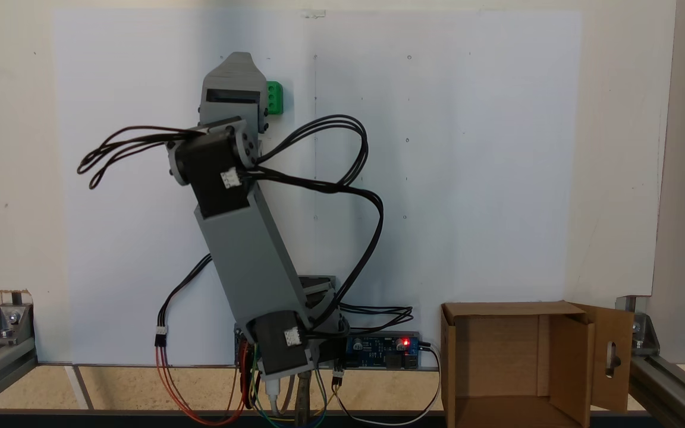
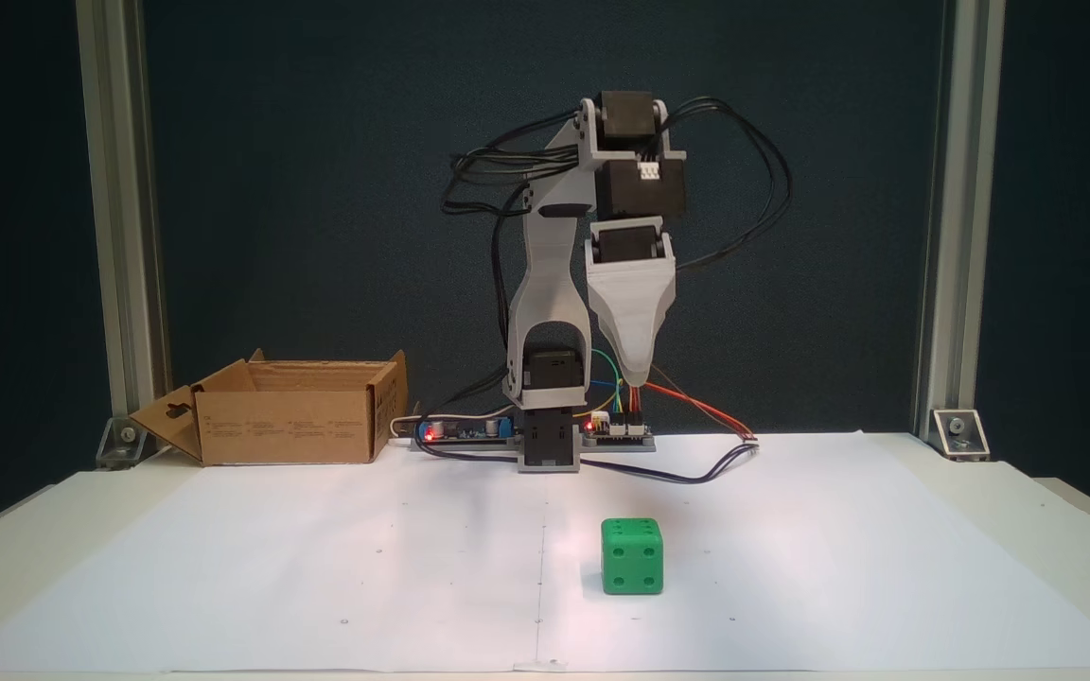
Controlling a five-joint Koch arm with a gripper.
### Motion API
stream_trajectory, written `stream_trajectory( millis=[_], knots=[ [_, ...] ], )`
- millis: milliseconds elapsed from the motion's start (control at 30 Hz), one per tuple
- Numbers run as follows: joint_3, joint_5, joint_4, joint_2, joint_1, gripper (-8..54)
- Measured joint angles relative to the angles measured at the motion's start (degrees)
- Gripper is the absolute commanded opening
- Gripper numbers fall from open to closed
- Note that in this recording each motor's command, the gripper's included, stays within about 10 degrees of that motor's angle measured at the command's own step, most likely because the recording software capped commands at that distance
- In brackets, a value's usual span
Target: Grasp a green dice and put it in the bin.
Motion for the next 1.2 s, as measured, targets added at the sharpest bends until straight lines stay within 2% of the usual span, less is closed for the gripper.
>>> stream_trajectory(
  millis=[333, 1200],
  knots=[
    [0.0, 0.0, 0.0, -4.0, 0.0, 45.3],
    [6.9, 0.0, -7.5, -8.1, 0.0, 44.8]
  ],
)
